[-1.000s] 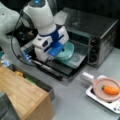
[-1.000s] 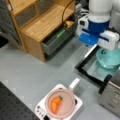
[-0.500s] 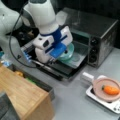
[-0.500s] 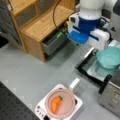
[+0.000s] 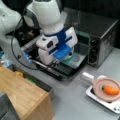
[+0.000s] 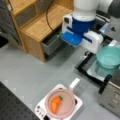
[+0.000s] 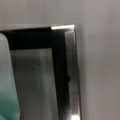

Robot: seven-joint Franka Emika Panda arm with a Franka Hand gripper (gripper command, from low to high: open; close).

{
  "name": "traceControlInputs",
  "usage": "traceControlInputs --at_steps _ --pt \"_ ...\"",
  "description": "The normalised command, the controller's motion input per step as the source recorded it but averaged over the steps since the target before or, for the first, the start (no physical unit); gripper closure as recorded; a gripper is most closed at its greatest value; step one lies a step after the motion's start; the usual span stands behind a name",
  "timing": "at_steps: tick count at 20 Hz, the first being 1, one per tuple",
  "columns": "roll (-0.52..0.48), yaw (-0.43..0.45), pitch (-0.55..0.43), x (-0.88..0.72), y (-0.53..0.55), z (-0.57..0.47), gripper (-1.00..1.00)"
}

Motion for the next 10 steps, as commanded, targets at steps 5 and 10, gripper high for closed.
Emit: traceControlInputs --at_steps 5,10 --pt "-0.14 -0.033 0.268 0.67 -0.04 0.29 -1.0" --pt "-0.129 -0.057 0.301 0.67 0.09 0.26 -1.0"
